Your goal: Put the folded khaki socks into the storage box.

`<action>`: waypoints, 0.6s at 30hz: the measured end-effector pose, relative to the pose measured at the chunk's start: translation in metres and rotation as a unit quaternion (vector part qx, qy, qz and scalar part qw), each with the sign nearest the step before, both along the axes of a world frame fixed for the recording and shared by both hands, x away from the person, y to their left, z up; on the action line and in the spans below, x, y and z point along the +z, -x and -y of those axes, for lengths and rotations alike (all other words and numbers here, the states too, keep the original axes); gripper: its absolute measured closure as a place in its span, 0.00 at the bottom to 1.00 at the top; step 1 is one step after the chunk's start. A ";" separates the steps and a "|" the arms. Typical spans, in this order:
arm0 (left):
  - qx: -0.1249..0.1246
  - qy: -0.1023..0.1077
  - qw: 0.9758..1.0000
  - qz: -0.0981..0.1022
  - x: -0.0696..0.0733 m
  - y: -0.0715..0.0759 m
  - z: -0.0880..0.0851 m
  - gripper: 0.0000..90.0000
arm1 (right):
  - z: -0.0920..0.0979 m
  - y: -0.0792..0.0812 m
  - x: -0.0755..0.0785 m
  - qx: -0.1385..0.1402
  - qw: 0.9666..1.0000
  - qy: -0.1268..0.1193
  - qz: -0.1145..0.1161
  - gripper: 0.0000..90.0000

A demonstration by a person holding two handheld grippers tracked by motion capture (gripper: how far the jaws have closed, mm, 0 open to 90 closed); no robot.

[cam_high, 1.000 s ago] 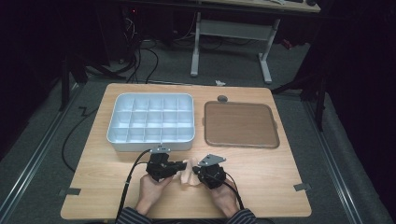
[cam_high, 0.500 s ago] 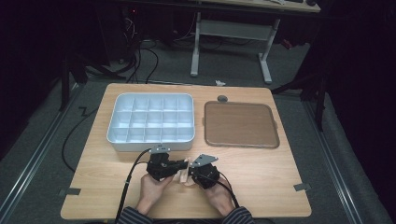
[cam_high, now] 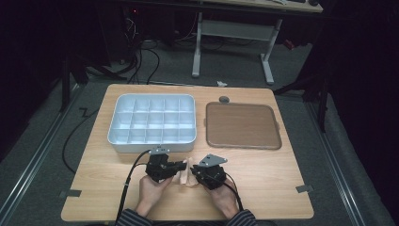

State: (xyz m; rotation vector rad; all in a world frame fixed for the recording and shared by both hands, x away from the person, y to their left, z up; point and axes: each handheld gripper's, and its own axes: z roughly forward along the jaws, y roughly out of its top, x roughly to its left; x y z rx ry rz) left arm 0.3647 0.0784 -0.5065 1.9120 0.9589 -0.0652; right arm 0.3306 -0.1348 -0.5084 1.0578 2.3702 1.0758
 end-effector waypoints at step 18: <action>0.005 -0.003 1.000 -0.006 0.000 -0.001 0.000 0.94 | 0.026 -0.002 0.000 -0.053 0.997 -0.048 -0.017 0.73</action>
